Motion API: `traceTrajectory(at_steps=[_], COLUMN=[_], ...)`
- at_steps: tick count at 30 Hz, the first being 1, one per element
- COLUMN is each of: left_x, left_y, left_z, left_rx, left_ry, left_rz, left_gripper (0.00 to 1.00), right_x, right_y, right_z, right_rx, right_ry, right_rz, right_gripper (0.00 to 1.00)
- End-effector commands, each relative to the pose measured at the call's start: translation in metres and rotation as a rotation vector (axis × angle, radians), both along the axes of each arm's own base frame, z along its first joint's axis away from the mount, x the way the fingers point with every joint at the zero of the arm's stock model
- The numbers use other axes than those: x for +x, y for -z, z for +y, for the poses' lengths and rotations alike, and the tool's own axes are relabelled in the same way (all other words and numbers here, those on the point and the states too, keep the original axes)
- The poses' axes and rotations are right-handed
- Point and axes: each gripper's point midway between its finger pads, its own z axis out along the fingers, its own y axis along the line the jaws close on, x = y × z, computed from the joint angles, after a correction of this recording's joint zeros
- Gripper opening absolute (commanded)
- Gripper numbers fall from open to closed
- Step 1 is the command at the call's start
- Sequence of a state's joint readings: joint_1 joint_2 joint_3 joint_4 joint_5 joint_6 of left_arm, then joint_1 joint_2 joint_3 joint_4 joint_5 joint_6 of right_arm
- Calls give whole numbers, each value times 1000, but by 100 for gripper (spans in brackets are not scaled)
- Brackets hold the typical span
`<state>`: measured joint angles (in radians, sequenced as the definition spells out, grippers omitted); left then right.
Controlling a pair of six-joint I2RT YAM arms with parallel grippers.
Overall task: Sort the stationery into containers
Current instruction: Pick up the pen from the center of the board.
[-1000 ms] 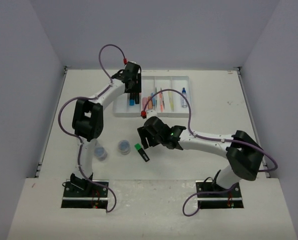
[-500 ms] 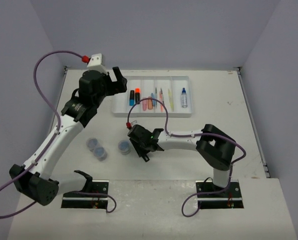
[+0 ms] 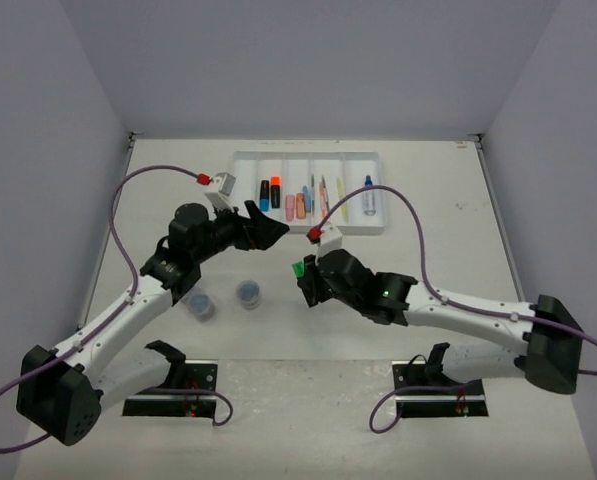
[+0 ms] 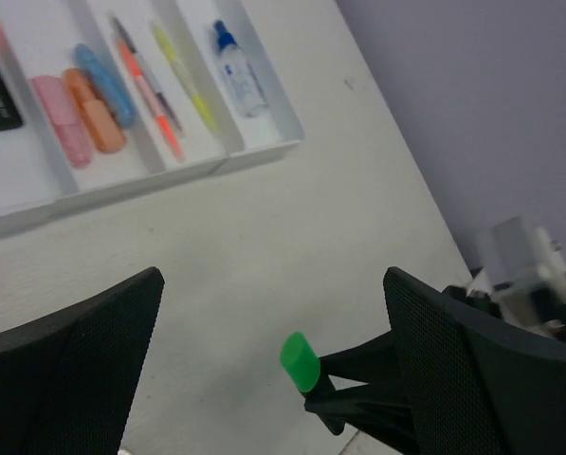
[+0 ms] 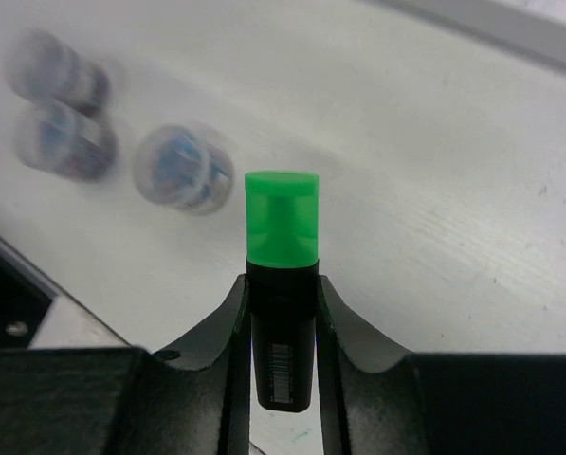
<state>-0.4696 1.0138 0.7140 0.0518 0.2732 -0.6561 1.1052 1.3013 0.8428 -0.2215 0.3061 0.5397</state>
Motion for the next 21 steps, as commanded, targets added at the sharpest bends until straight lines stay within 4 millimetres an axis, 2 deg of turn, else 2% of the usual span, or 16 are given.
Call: traceTrajectory(at_steps=[1, 4, 7, 9, 11, 13, 16, 18, 21], left_x=[-34, -47, -50, -49, -45, -42, -40, -43, -43], left_y=[-39, -41, -36, -32, -27, -22, -19, -22, -29], left_z=[-55, -78, -96, -100, -103, -104, -107, -111, -115], left_rx=[-207, -235, -205, -190, -171, -158, -153, -164, -173], left_ry=[306, 396, 411, 403, 387, 381, 388, 414, 437], left_rz=[-86, -87, -76, -71, -55, -43, -35, -41, -59], left_gripper=[100, 95, 83, 67, 43, 38, 39, 30, 11], right_x=[13, 16, 19, 20, 22, 22, 21, 20, 21], right_y=[-63, -76, -89, -94, -97, -100, -106, -107, -108], right_z=[1, -8, -21, -29, -40, -46, -49, -46, -42], right_rx=[232, 234, 263, 273, 272, 279, 292, 292, 289], right_ry=[48, 81, 128, 155, 194, 210, 207, 194, 182], right_rz=[-158, -182, -219, -236, -254, -265, -277, -277, -278], right_gripper=[0, 0, 0, 0, 0, 0, 0, 0, 0])
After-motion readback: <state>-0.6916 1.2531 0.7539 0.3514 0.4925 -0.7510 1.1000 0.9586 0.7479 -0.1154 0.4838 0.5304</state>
